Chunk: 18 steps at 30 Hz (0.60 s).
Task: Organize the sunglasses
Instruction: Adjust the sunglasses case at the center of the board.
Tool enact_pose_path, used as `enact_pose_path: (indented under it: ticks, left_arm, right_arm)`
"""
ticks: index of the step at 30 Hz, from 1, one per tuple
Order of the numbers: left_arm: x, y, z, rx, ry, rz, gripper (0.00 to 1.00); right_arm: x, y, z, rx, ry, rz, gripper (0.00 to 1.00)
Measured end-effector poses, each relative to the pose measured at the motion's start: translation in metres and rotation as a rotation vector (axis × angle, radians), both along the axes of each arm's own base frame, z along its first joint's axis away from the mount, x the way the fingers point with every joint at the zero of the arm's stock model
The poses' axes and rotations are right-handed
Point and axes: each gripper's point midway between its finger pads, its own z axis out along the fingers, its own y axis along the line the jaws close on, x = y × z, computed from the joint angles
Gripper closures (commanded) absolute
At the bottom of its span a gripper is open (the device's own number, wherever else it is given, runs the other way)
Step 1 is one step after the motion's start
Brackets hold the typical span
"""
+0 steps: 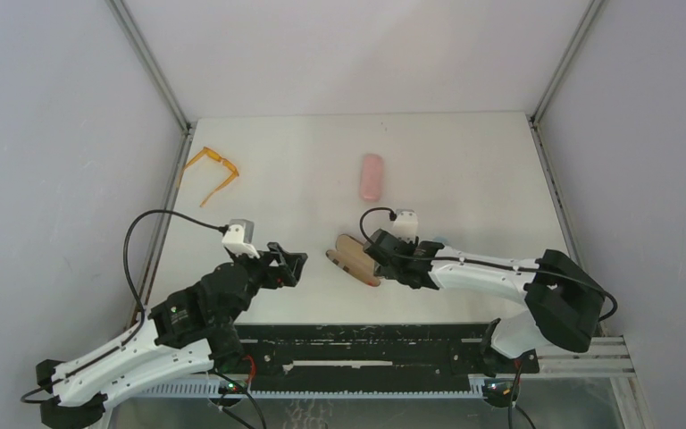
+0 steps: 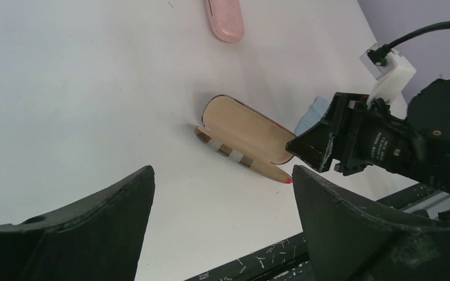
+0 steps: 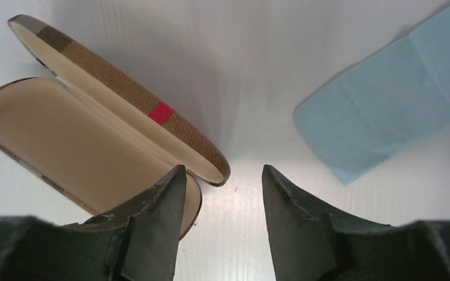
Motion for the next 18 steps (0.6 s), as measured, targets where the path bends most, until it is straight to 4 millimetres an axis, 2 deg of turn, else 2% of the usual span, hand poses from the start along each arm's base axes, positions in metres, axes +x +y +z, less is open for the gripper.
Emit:
enact_pose_path:
  ticks: [4,9,15,18]
  left_arm:
    - [-0.001,0.000,0.002,-0.008,-0.003,-0.003,0.10]
    - [-0.001,0.000,0.002,-0.012,-0.004,-0.007,0.12]
    - [-0.001,0.000,0.003,-0.013,-0.005,-0.007,0.13]
    - [-0.002,0.000,0.003,-0.016,-0.006,-0.007,0.13]
  right_arm:
    - [0.002,-0.002,-0.011,0.000,0.037,-0.025,0.56]
    - [0.004,-0.004,-0.021,0.001,0.075,-0.043,0.73]
    - [0.007,-0.001,-0.023,0.011,0.076,-0.028,0.91]
    - [0.012,0.001,-0.021,-0.001,0.058,0.013,0.96]
